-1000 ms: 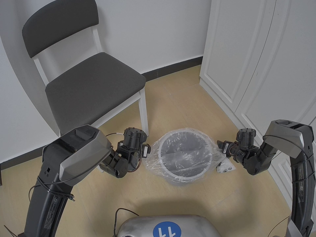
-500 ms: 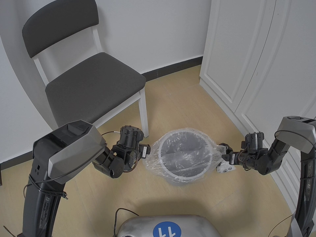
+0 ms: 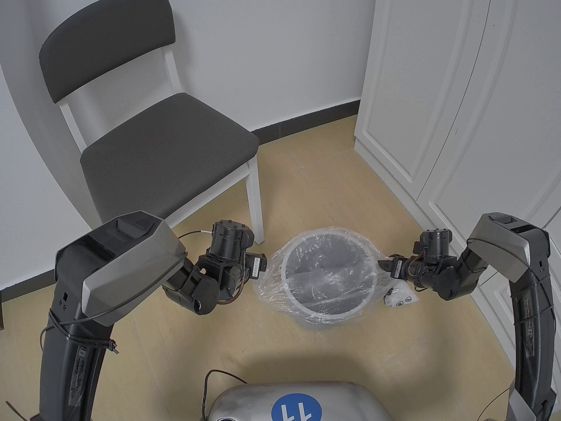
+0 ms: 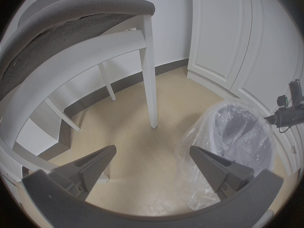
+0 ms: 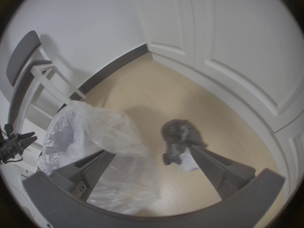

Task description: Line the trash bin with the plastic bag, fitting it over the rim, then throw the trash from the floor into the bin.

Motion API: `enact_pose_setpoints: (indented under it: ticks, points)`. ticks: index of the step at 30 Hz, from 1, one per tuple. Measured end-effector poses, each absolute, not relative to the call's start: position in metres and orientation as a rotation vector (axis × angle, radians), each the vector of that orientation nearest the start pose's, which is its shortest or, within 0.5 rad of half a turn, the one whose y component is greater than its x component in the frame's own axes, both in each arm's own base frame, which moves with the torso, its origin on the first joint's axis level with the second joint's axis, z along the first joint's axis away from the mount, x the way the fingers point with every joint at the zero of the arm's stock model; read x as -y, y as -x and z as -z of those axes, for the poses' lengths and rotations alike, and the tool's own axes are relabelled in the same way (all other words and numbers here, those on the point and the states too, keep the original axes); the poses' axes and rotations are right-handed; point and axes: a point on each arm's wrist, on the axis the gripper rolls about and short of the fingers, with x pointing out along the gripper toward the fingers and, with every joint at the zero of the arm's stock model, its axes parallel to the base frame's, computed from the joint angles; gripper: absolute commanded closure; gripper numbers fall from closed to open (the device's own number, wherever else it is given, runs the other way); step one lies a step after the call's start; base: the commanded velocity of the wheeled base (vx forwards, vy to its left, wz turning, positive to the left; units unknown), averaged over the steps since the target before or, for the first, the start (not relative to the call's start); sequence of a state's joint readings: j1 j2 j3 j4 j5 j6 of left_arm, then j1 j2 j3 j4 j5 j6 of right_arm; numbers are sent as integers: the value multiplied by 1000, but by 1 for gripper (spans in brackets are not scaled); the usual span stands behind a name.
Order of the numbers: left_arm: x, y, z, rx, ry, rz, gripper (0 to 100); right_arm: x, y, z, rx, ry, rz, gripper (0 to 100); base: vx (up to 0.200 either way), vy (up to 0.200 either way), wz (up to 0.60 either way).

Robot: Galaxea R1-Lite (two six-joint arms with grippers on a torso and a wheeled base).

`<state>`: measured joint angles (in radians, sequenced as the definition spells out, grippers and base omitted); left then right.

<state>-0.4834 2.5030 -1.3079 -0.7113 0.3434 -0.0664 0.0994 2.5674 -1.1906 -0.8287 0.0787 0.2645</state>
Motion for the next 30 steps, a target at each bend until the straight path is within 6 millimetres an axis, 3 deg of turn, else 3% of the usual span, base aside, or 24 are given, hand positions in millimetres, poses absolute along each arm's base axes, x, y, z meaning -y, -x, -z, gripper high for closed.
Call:
enact_pose_setpoints:
  ticks: [11, 17, 22, 26, 30]
  points:
    - [209, -415, 4, -448, -129, 123, 0, -58, -450, 68, -791, -178, -79, 0, 0, 0, 0]
    - [210, -416, 4, -437, -124, 123, 0, -59, -470, 64, -732, 28, 68, 0, 0, 0, 0]
    - [210, -416, 3, -422, -118, 128, 0, -61, -479, 63, -699, 84, 78, 0, 0, 0, 0]
    - [209, -413, 4, -432, -115, 153, 0, -63, -475, 58, -704, 69, 52, 0, 0, 0, 0]
    - [209, -408, 2, -444, -113, 183, 0, -65, -457, 48, -739, 39, 23, 0, 0, 0, 0]
